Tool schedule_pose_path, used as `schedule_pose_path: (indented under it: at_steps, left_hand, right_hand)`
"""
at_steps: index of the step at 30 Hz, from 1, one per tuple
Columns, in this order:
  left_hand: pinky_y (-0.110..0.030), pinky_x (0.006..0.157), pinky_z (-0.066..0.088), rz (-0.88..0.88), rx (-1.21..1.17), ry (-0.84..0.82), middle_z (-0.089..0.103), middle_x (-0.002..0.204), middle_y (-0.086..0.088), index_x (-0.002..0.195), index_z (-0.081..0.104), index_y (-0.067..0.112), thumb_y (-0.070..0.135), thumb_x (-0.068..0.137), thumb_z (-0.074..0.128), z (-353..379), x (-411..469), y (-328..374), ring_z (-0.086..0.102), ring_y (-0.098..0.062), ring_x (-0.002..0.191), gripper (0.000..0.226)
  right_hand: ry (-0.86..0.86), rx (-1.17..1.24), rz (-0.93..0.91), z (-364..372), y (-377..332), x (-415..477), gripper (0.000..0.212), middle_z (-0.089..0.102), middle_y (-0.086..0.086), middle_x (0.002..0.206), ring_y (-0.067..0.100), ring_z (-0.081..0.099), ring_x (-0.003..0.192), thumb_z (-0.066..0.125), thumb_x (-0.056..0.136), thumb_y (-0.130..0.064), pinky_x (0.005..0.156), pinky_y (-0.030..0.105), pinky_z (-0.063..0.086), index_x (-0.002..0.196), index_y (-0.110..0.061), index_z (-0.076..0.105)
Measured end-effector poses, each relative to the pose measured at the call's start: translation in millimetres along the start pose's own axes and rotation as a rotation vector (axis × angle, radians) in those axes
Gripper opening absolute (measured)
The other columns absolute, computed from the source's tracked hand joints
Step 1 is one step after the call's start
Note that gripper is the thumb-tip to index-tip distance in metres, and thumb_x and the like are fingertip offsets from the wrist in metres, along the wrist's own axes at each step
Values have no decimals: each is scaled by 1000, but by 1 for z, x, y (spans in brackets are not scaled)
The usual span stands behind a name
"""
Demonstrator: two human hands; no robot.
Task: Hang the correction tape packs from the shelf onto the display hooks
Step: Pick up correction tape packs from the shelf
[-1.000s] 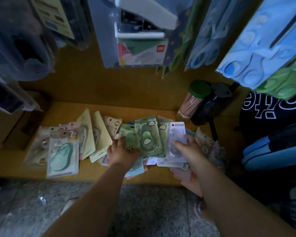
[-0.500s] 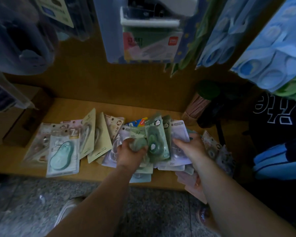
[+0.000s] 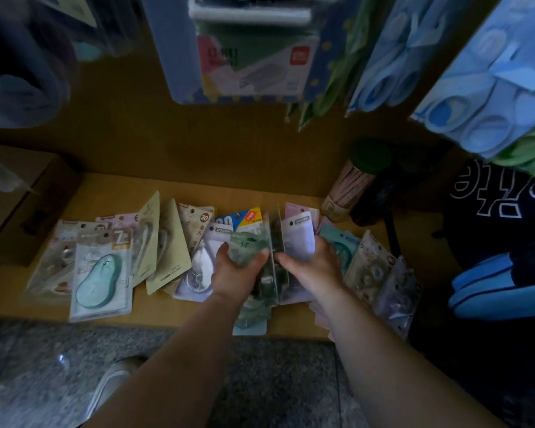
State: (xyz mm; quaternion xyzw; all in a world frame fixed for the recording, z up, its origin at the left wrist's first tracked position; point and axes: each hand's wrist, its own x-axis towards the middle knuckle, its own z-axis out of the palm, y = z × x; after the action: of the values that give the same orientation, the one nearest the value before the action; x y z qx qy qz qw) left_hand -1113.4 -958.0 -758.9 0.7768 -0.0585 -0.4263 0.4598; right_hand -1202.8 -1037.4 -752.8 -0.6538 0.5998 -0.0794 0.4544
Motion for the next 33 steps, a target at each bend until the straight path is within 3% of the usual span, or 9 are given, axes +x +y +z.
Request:
schedule_pose_path:
  at_steps: [2, 5, 7, 9, 11, 16, 20, 26, 33]
  left_hand:
    - [-46, 103, 42, -19, -61, -24, 57, 128, -14, 134, 40, 15, 41, 82, 59, -2, 4, 1, 52, -33, 118, 61]
    - [-45, 108, 36, -17, -86, -26, 48, 138, -15, 141, 30, 18, 42, 90, 44, -4, 6, 1, 45, -33, 126, 58]
    - [-47, 111, 31, 2, -105, -102, 38, 147, -11, 144, 20, 26, 56, 82, 48, -4, 0, 3, 37, -31, 133, 75]
    - [-49, 112, 29, 92, -20, -157, 28, 151, -6, 145, 14, 31, 69, 59, 61, -1, -8, 4, 30, -28, 138, 105]
    - [-49, 110, 32, 183, 157, -127, 32, 149, -6, 144, 17, 28, 71, 43, 66, 3, -8, 3, 31, -29, 137, 120]
    - [-46, 106, 39, 120, 167, -66, 44, 139, -8, 142, 27, 22, 42, 58, 65, 3, -4, 4, 42, -29, 129, 95]
    - [-28, 94, 42, 109, 31, -64, 53, 129, -9, 137, 37, 16, 13, 80, 63, -3, -1, 4, 51, -26, 120, 63]
    - [-43, 101, 44, 114, -75, -18, 50, 130, -8, 131, 44, 19, 15, 81, 60, -7, 5, 8, 52, -28, 116, 52]
    - [-23, 69, 43, 183, -11, 71, 58, 107, -6, 124, 50, 7, 11, 90, 50, -15, 15, 22, 51, -16, 89, 34]
  right_hand:
    - [34, -24, 8, 1, -2, 1, 88, 56, 6, 122, 28, 51, 118, 67, 42, -62, 98, 43, 45, 118, -19, 54]
    - [61, -24, 30, -3, -6, -2, 80, 46, 7, 133, 29, 41, 127, 76, 60, -45, 106, 45, 36, 129, -22, 44]
    - [54, -79, 63, -6, -4, -2, 85, 35, 9, 144, 30, 30, 135, 74, 65, -43, 111, 46, 29, 138, -24, 32]
    - [45, -143, 109, -6, 0, 0, 93, 22, 9, 151, 31, 18, 141, 72, 69, -43, 114, 47, 23, 143, -24, 20]
    - [35, -115, 123, -6, 0, 2, 94, 25, 9, 150, 31, 19, 140, 73, 69, -40, 113, 45, 26, 144, -22, 19]
    - [3, 59, 88, -5, -1, 1, 86, 41, 8, 141, 28, 39, 131, 74, 72, -29, 104, 36, 37, 141, -21, 23]
    - [16, 73, 84, -5, -1, 0, 69, 51, 7, 133, 28, 50, 121, 67, 78, -29, 96, 35, 41, 136, -21, 30]
    - [56, 186, 70, -12, 1, 0, 46, 55, 5, 112, 28, 54, 107, 62, 80, -16, 85, 32, 44, 121, -15, 41]
    - [138, 321, 58, -24, 2, 2, 44, 48, 0, 101, 16, 47, 90, 58, 83, -7, 70, 20, 36, 123, -12, 44]
